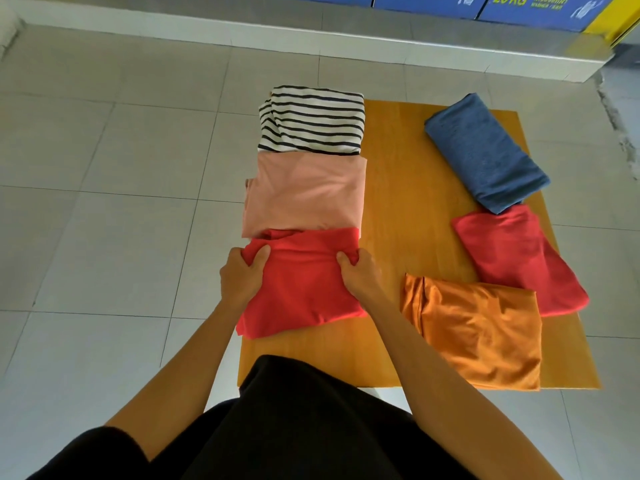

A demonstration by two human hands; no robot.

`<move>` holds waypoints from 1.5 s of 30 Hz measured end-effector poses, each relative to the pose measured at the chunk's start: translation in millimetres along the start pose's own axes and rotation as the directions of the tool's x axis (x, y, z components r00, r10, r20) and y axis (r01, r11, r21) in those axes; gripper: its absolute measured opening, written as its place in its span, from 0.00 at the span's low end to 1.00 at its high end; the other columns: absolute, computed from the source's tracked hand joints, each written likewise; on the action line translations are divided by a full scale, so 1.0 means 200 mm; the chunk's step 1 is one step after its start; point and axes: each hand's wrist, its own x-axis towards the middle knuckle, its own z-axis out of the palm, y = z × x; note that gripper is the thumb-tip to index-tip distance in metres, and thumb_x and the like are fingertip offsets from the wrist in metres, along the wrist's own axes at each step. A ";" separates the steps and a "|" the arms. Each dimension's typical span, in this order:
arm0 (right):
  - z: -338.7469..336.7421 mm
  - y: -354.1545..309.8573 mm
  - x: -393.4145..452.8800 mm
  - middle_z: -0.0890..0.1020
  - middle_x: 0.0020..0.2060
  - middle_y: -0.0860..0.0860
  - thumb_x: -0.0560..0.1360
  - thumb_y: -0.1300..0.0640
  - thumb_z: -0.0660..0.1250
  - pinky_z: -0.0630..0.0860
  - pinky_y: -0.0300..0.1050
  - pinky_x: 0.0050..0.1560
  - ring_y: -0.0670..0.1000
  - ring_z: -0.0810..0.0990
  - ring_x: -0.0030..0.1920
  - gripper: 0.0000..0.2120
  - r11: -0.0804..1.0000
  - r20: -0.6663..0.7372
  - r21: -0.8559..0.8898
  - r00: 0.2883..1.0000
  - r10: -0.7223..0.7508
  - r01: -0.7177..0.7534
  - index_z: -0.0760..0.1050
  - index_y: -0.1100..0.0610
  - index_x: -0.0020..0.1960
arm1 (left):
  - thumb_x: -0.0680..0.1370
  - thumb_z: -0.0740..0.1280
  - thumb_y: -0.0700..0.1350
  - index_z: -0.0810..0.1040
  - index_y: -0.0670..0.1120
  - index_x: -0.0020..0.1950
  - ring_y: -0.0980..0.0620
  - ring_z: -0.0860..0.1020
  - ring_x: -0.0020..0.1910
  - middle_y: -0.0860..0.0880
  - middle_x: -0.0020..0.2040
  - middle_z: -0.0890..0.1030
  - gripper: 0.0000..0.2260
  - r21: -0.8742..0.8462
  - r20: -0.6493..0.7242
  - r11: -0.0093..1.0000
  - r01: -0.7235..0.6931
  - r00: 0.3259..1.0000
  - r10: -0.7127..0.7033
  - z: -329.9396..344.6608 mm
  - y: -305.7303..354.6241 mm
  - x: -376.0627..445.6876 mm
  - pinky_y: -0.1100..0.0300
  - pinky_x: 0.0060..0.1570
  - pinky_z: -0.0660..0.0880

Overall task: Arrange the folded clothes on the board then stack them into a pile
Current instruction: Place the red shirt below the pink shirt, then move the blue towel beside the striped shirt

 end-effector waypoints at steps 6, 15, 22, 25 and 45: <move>-0.09 0.08 -0.07 0.83 0.53 0.56 0.77 0.49 0.67 0.76 0.50 0.51 0.57 0.80 0.53 0.16 0.998 -0.067 0.042 0.996 0.052 -0.050 0.78 0.59 0.58 | 0.77 0.63 0.61 0.57 0.45 0.76 0.38 0.73 0.67 0.39 0.70 0.72 0.34 -0.039 -0.020 0.995 -0.097 0.995 0.096 -0.06 0.00 -0.03 0.43 0.63 0.72; -0.32 0.33 -0.28 0.85 0.42 0.53 0.72 0.50 0.68 0.81 0.57 0.49 0.59 0.85 0.47 0.04 0.969 -0.169 0.247 0.983 0.066 -0.023 0.78 0.49 0.43 | 0.77 0.65 0.44 0.66 0.44 0.72 0.43 0.70 0.68 0.41 0.69 0.69 0.24 0.004 -0.094 0.921 -0.389 0.917 0.387 0.05 0.19 -0.26 0.52 0.65 0.68; -0.60 0.52 -0.39 0.85 0.38 0.57 0.75 0.53 0.67 0.81 0.61 0.48 0.55 0.83 0.39 0.06 0.944 -0.336 0.330 0.932 0.139 -0.022 0.79 0.50 0.40 | 0.76 0.66 0.41 0.73 0.42 0.67 0.46 0.78 0.61 0.43 0.64 0.77 0.19 -0.105 0.240 0.833 -0.543 0.799 0.551 0.41 0.37 -0.50 0.48 0.63 0.74; -0.74 0.58 -0.40 0.85 0.40 0.56 0.77 0.56 0.68 0.82 0.63 0.50 0.59 0.85 0.43 0.06 0.921 -0.397 0.388 0.895 0.203 -0.037 0.78 0.51 0.42 | 0.76 0.65 0.40 0.73 0.42 0.67 0.46 0.78 0.61 0.43 0.65 0.77 0.19 -0.104 0.354 0.826 -0.554 0.756 0.551 0.55 0.41 -0.57 0.50 0.62 0.74; -1.47 0.42 0.46 0.81 0.37 0.46 0.71 0.47 0.66 0.78 0.49 0.37 0.48 0.79 0.35 0.14 0.857 -0.365 0.514 0.912 0.187 0.029 0.75 0.57 0.48 | 0.80 0.63 0.44 0.66 0.47 0.73 0.54 0.75 0.56 0.46 0.67 0.76 0.21 0.051 0.457 0.875 -0.481 0.790 0.408 1.17 1.20 -0.36 0.60 0.52 0.71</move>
